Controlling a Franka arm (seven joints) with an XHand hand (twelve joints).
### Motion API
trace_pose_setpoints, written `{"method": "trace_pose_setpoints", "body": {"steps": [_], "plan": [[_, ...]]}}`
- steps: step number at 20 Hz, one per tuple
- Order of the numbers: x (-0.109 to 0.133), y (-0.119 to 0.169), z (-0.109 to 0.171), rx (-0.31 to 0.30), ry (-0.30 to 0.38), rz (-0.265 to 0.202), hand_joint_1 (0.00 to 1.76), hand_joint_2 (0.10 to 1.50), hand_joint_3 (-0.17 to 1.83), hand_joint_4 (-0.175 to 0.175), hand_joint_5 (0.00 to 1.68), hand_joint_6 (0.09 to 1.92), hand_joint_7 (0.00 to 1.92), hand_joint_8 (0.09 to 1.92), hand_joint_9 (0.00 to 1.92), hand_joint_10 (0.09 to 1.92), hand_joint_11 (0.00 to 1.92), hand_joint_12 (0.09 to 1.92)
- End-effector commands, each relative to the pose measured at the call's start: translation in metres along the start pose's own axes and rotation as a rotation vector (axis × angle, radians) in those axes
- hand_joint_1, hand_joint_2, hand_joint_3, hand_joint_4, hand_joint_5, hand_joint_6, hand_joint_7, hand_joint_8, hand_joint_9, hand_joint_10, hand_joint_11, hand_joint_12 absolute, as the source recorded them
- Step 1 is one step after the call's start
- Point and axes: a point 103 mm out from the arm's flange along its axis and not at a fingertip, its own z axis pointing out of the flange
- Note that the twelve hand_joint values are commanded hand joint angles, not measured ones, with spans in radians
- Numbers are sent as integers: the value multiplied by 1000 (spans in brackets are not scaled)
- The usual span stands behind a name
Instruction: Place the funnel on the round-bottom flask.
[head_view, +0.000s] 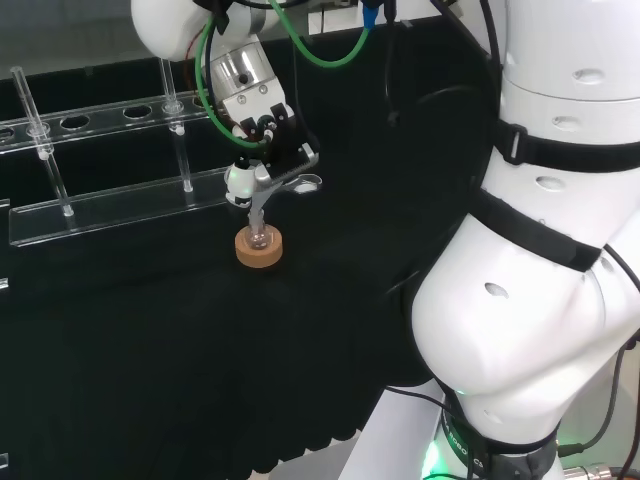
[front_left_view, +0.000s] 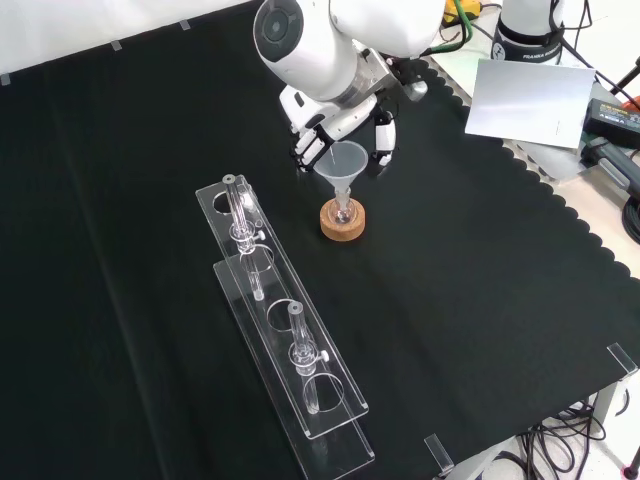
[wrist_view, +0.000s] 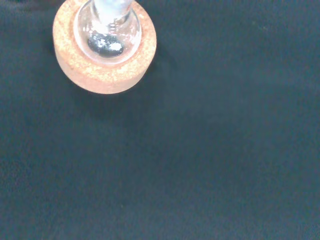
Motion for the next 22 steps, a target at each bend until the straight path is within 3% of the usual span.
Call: {"method": "trace_pose_setpoints", "body": {"steps": [1, 3, 7, 12, 16, 22], "plan": [[0, -3, -1, 17, 33, -33, 502, 597, 369, -33, 119, 87, 14, 250, 115, 784, 195, 1512], [-4, -7, -3, -17, 38, -42, 452, 603, 271, -26, 35, 87, 2, 87, 27, 721, 131, 1543], [-11, -19, -14, -146, 63, -72, 417, 612, 193, -20, 1, 87, 0, 87, 0, 624, 94, 1552], [-28, -36, -35, -258, 72, -93, 455, 669, 162, -29, 53, 87, 98, 94, 42, 778, 125, 1552], [-48, -43, -43, -301, 118, -94, 553, 709, 182, -38, 184, 87, 130, 516, 262, 760, 253, 1486], [-74, -44, -52, -286, 171, -107, 585, 711, 209, -42, 228, 87, 130, 656, 354, 723, 315, 1447]]}}
